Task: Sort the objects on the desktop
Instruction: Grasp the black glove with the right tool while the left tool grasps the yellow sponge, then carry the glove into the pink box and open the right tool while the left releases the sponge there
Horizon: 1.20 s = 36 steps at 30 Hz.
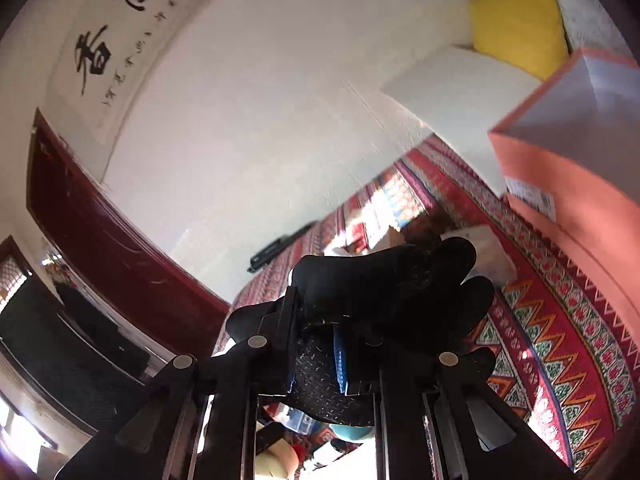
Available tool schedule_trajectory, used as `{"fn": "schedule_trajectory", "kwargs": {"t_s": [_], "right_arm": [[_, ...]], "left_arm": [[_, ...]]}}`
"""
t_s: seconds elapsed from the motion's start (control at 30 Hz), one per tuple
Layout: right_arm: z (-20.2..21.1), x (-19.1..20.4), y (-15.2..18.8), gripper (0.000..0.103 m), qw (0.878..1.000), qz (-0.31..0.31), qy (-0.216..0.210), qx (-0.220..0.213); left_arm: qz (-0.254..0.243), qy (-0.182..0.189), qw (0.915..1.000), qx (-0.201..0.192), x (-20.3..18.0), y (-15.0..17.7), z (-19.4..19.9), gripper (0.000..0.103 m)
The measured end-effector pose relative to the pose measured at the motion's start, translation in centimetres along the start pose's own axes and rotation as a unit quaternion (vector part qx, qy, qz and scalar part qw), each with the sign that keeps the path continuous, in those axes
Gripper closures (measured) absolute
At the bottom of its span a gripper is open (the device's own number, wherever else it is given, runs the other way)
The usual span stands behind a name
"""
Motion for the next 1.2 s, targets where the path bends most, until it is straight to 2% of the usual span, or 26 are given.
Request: {"fn": "schedule_trajectory", "kwargs": {"t_s": [0.13,0.3,0.5,0.63,0.77,1.0,1.2], "right_arm": [[3.3,3.5,-1.5,0.087,0.998,0.031,-0.002,-0.062],[7.1,6.8,-3.3,0.087,0.990,0.054,0.003,-0.133],[11.3,9.3,-5.1,0.087,0.973,0.081,0.022,-0.214],[14.0,9.8,-6.3,0.087,0.964,0.094,0.031,-0.248],[16.5,8.3,-8.1,0.087,0.956,0.099,0.045,-0.273],[20.4,2.0,-13.2,0.087,0.944,0.071,0.080,-0.311],[21.3,-4.5,-16.6,0.087,0.941,0.046,0.130,-0.309]], "left_arm": [[0.009,0.008,0.9993,-0.035,-1.3,-0.6,0.9,0.028],[0.009,0.002,0.9950,-0.099,-3.4,-1.5,3.0,0.028],[-0.022,0.004,0.9907,-0.134,-7.0,-2.4,4.6,0.028],[-0.027,0.028,0.9883,-0.148,-9.8,-3.2,4.6,0.027],[-0.042,0.059,0.9872,-0.142,-13.6,-3.8,3.0,0.027],[-0.090,0.099,0.9831,-0.125,-21.8,-5.5,-0.6,0.027],[-0.136,0.115,0.9768,-0.118,-28.9,-8.0,-4.1,0.027]]}}
Point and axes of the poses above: each gripper's, at about its wrist camera, not at the fingertips, and z roughly against the way its jaws point, x to its left, y to its underside, the point moved 2 cm from there along -z, roughly the way its jaws point, and after that the axes turned 5 degrees about -z, right-handed, at the moved point
